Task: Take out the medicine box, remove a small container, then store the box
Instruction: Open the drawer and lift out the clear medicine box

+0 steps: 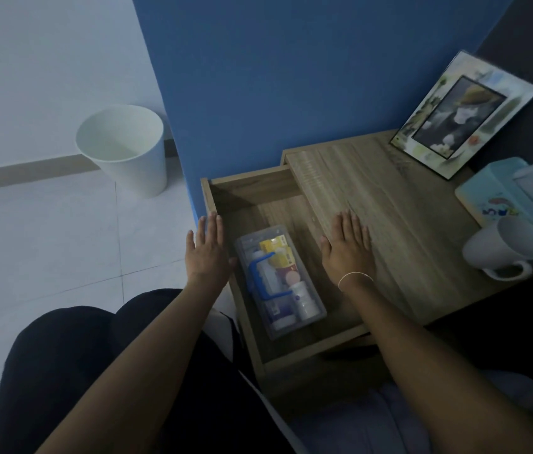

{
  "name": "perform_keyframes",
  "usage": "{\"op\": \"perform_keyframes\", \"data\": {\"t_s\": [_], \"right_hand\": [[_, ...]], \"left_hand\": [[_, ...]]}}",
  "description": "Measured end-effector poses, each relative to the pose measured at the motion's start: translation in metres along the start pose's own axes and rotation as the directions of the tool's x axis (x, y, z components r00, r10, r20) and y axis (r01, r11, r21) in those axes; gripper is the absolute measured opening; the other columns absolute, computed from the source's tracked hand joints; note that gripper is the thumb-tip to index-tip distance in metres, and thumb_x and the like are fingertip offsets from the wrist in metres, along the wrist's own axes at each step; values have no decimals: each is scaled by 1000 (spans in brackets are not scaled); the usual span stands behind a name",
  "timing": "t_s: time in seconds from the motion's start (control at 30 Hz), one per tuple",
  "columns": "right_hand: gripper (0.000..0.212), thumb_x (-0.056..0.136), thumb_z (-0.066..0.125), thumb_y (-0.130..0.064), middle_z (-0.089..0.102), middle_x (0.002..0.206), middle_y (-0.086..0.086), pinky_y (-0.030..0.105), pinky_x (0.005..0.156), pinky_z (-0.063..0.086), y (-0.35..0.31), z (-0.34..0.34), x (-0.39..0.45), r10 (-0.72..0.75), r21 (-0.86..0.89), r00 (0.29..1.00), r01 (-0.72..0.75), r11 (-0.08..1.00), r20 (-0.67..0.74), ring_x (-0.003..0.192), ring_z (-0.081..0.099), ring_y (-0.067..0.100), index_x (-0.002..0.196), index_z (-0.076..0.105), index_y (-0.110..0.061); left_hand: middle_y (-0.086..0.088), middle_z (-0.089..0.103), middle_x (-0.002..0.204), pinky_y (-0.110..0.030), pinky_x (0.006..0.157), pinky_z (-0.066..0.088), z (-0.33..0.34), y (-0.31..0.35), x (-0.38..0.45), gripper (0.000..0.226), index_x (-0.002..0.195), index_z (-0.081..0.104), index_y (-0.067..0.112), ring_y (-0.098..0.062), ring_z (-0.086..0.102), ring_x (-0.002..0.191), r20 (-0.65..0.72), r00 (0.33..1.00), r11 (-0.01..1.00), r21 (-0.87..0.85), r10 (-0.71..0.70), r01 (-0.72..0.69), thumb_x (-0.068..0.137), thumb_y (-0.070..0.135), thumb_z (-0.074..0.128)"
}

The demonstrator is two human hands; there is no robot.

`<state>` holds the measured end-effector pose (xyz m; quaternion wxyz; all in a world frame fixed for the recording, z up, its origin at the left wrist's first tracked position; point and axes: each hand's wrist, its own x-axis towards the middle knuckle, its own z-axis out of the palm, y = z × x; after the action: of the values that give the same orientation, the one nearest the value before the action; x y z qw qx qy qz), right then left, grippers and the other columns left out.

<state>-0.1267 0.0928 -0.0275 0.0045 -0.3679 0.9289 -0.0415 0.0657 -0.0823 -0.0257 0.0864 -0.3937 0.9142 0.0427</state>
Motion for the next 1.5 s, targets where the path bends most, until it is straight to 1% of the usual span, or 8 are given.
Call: {"op": "perform_keyframes", "data": {"t_s": [0.33, 0.43, 0.57, 0.67, 0.8, 0.97, 1.2, 1.5], "right_hand": [[57, 100, 31, -35, 22, 158, 15, 45, 121, 8, -1, -7, -1, -14, 56, 1000, 15, 998, -11, 148, 13, 28, 149, 24, -7], [48, 98, 40, -31, 37, 152, 14, 46, 118, 21, -11, -11, -19, -79, 191, 993, 95, 977, -86, 143, 27, 29, 141, 42, -9], [42, 91, 50, -33, 51, 140, 10, 43, 101, 45, -51, 10, -69, -141, 377, 984, 171, 910, -106, 122, 53, 28, 129, 56, -15], [68, 83, 54, -53, 28, 155, 7, 45, 110, 31, -75, 26, -85, -67, 342, 988, 14, 940, 143, 137, 32, 26, 142, 36, -25], [95, 69, 56, -71, 7, 161, 5, 51, 111, 26, -76, 35, -87, 122, 413, 955, -230, 881, 271, 145, 16, 27, 147, 14, -35], [122, 56, 67, -74, -4, 160, 6, 61, 107, 29, -74, 36, -86, 104, 345, 914, -251, 904, 393, 142, 16, 35, 147, -6, -39], [123, 57, 73, -63, 3, 151, 4, 53, 100, 33, -74, 36, -85, 90, 377, 922, -241, 894, 376, 131, 24, 37, 145, -10, -42], [125, 51, 74, -63, 7, 150, 1, 53, 94, 40, -89, -3, -73, 86, 411, 959, -196, 890, 271, 131, 27, 36, 145, -5, -44]], "left_hand": [[-12, -10, 161, -46, 120, 4, -6, 3, 0, 86, 149, -10, 6, -29, -10, 148, 23, 1000, 1000, 12, -10, 9, 94, 41, 46], [-17, -5, 160, -47, 121, 4, -7, 10, 5, 75, 149, -4, 6, -33, -7, 148, -83, 995, 999, -11, 52, -53, 97, 36, 40], [-15, 2, 161, -47, 120, 4, -6, 28, 30, 69, 150, 9, 10, -32, -3, 148, -124, 952, 952, -91, 280, -292, 97, 43, 38], [-12, 3, 161, -46, 120, 4, 3, 43, 49, 68, 150, 10, 14, -28, -2, 148, -4, 918, 902, -184, 396, -390, 96, 46, 36], [-11, 16, 159, -48, 118, 17, 17, 51, 64, 73, 149, 13, 17, -30, 15, 146, 129, 912, 885, -328, 388, -330, 93, 57, 35], [-15, 51, 137, -39, 86, 44, 22, 48, 79, 79, 140, 32, 25, -35, 56, 114, 193, 922, 863, -456, 335, -218, 78, 71, 49], [-11, 57, 133, -32, 79, 39, 21, 47, 88, 76, 136, 42, 24, -31, 56, 115, 255, 915, 847, -510, 312, -146, 76, 70, 56], [-8, 66, 122, -37, 85, 49, -35, 41, 80, 83, 125, 56, 24, -32, 62, 108, 108, 974, 879, -460, 197, -126, 67, 82, 48]]}}
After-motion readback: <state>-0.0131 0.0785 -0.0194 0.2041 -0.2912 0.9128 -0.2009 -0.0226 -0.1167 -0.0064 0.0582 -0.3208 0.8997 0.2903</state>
